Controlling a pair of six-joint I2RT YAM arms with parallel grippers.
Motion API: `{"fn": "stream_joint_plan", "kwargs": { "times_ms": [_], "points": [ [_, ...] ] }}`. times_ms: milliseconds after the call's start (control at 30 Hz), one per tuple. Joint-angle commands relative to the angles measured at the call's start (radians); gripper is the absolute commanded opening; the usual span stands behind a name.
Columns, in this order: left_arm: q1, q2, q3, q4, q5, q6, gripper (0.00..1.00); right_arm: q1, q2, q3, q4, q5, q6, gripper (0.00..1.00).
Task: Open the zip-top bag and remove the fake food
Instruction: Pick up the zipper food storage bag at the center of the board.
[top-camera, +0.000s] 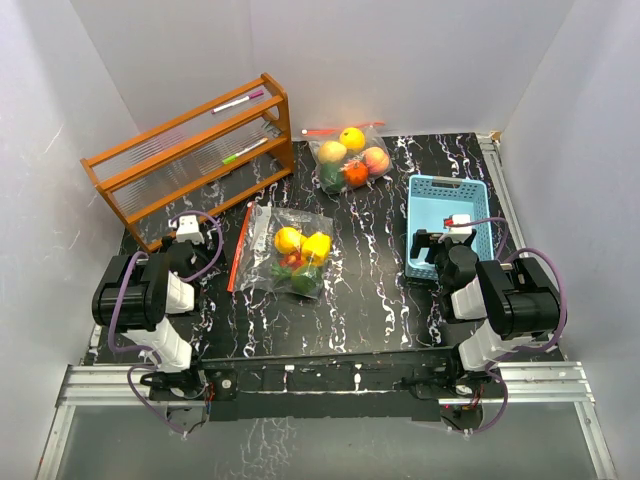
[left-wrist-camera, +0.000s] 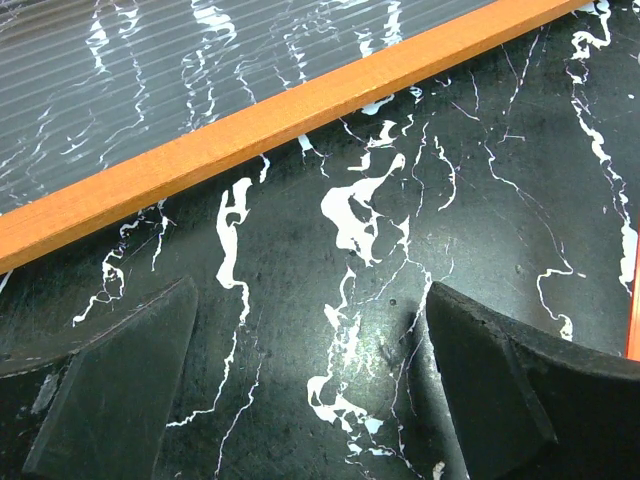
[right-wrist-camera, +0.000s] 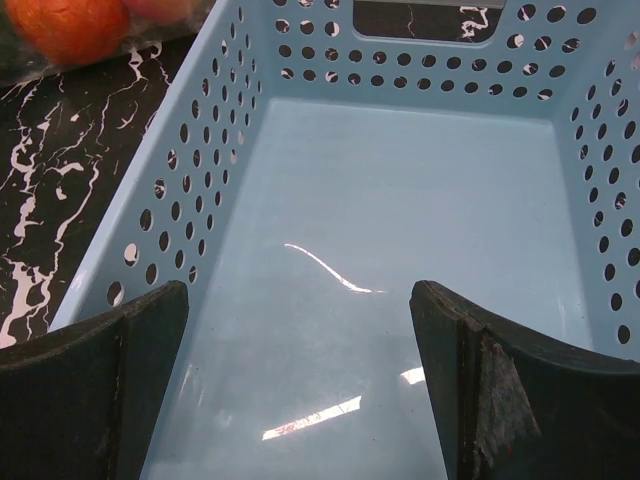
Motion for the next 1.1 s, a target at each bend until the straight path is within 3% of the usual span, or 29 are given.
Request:
{"fn": "stream_joint_plan", "kwargs": {
  "times_ms": [0,433,533,600,667,733,867,1000,1067],
  "points": [
    [-0.003,0.0,0.01,0.016,0.02,0.012,0.97,-0.002,-0.01,0.027,0.025,-0.01,-0.02,0.99],
    [-0.02,-0.005,0.003,0.029,0.004,0.024,0.97,-0.005,-0.024,0.03,0.021,-0.056,-0.033,0.99],
    [-0.064,-0.043,-0.04,0.093,-0.034,0.069,0.97,-0.005,-0.171,0.092,-0.201,-0.085,-0.05,0.98],
    [-0.103,-0.132,-0.04,0.011,-0.082,0.092,0.97,-0.005,-0.278,0.164,-0.362,-0.127,-0.058,0.98],
    [-0.175,-0.245,-0.017,-0.119,-0.143,0.155,0.97,-0.004,-0.36,0.215,-0.414,-0.177,-0.05,0.99],
    [-0.247,-0.342,-0.016,-0.144,-0.19,0.181,0.97,-0.004,-0.429,0.256,-0.45,-0.233,-0.003,0.99],
    [-0.324,-0.497,0.051,-0.276,-0.183,-0.001,0.97,-0.004,-0.436,0.419,-0.529,-0.548,0.112,0.98],
    [-0.329,-0.54,0.237,-0.685,-0.197,-0.339,0.97,-0.002,-0.285,0.677,-0.716,-0.746,0.427,0.98],
    [-0.329,-0.496,0.238,-0.666,-0.2,-0.413,0.97,0.012,-0.211,0.784,-0.766,-0.837,0.48,0.98]
  ]
}}
